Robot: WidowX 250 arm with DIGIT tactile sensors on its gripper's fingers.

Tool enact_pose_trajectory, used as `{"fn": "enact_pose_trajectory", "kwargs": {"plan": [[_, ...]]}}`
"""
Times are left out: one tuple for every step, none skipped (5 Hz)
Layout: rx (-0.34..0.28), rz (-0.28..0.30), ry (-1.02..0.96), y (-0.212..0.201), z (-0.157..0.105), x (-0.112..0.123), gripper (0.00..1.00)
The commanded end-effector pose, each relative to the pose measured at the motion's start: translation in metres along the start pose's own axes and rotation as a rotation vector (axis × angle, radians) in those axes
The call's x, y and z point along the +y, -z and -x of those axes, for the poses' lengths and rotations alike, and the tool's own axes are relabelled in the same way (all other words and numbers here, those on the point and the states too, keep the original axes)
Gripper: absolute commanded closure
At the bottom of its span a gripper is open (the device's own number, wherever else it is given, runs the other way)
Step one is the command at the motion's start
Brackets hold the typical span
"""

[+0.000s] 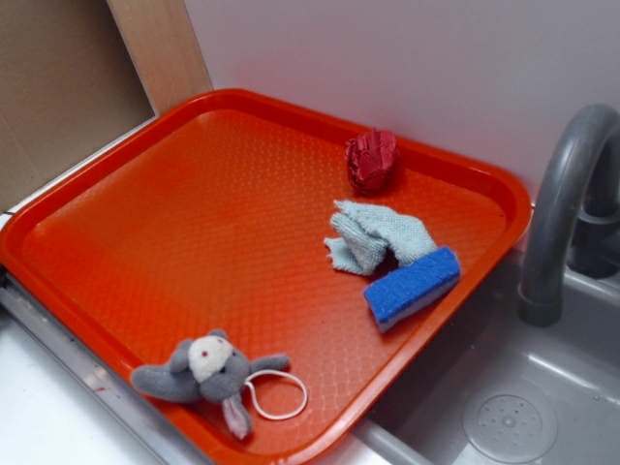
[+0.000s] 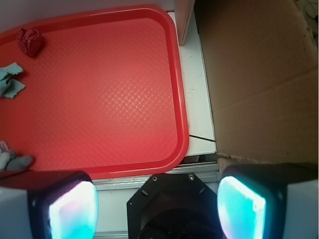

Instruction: Grab the blue cloth.

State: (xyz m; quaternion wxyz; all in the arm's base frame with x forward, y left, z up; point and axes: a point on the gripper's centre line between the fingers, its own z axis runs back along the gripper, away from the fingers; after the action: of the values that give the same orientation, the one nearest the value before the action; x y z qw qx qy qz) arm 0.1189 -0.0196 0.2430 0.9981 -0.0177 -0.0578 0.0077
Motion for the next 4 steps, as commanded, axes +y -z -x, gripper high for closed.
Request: {"fn": "enact_pose_trajectory", "kwargs": {"plan": [[0.000,0.000,0.000,0.000,0.000,0.000,0.00],[-0.062,0.024,0.215,0.003,-0.018,-0.022,0.00],[-0.082,0.022,0.342,0.008,-0.033,-0.057,0.00],[-0.135,0.032,0.460,0.023,-0.058,-0.094,0.00]]}}
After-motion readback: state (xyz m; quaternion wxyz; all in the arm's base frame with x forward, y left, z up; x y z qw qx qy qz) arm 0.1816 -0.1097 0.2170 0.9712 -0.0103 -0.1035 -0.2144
